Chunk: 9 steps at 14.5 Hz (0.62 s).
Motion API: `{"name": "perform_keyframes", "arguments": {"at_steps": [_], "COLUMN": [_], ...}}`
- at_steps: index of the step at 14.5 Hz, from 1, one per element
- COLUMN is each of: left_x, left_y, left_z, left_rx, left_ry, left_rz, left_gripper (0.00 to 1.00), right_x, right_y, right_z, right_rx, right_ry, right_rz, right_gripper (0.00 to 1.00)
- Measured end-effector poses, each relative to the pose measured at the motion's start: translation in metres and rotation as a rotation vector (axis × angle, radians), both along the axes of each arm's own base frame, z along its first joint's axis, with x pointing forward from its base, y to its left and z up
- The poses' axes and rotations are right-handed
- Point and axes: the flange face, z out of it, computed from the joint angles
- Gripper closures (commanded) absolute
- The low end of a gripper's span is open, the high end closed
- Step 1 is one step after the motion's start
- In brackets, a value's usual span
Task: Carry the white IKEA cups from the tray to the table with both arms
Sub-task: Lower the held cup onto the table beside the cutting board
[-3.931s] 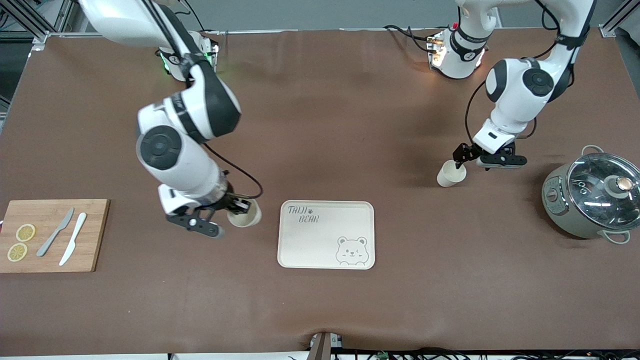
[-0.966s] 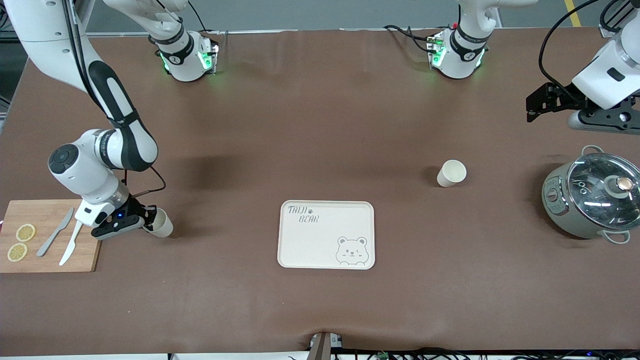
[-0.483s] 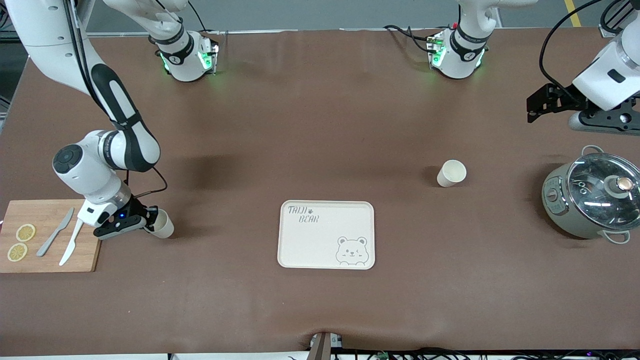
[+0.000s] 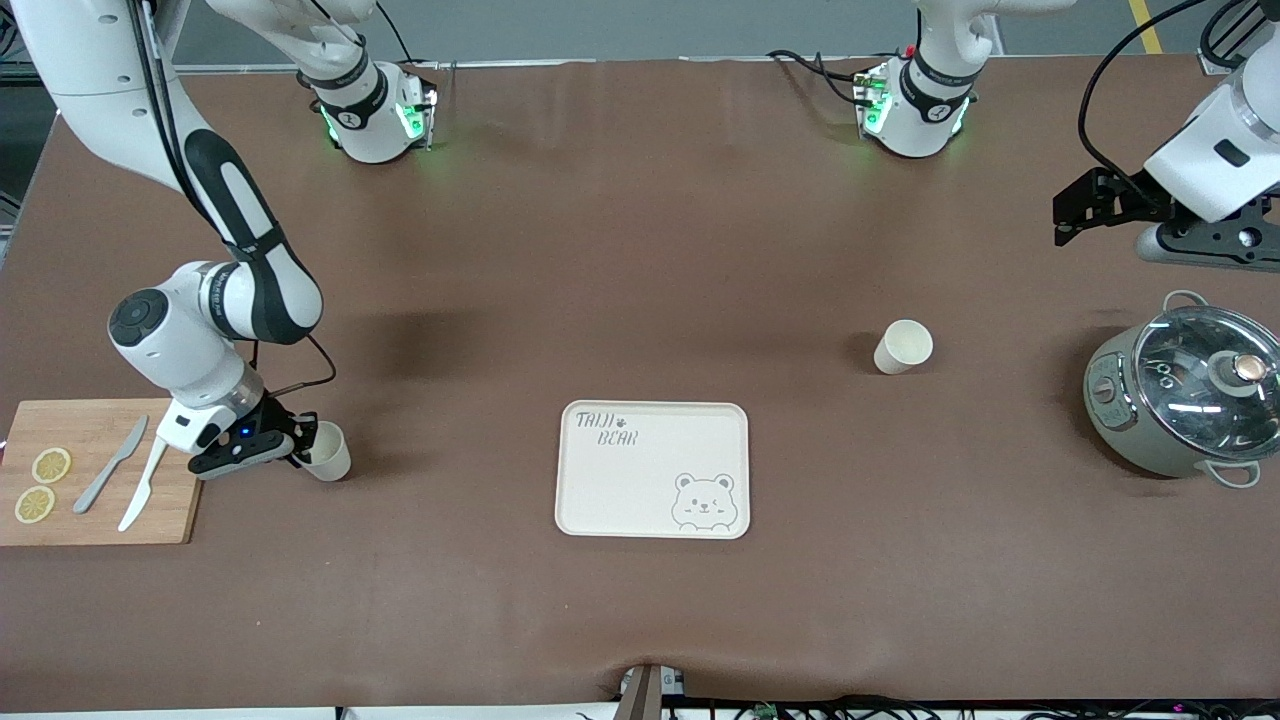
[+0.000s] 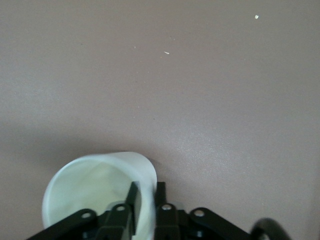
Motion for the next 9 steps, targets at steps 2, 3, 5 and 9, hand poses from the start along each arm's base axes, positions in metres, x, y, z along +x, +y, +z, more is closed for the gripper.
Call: {"name": "perform_keyframes", "arguments": {"at_steps": [2, 3, 5, 9], "left_x": [0.000, 0.000, 0.000, 0.000], "left_y": [0.001, 0.001, 0.001, 0.001], "left_z": [0.000, 0.000, 0.000, -0.001], "left_rx": [0.000, 0.000, 0.000, 0.000], "left_ry": [0.000, 0.000, 0.001, 0.001], "left_rz": [0.001, 0.001, 0.002, 0.002], "left_gripper": [0.00, 0.00, 0.00, 0.00], "right_x": [0.000, 0.000, 0.000, 0.011], "right_y": [0.000, 0.000, 0.000, 0.003], "right_z": [0.000, 0.000, 0.000, 0.013], "right_rx": [0.000, 0.000, 0.000, 0.018], "right_ry": [0.000, 0.000, 0.000, 0.089], "right_rz": [0.000, 0.000, 0.002, 0.030], "right_gripper": [0.00, 0.00, 0.00, 0.00]}}
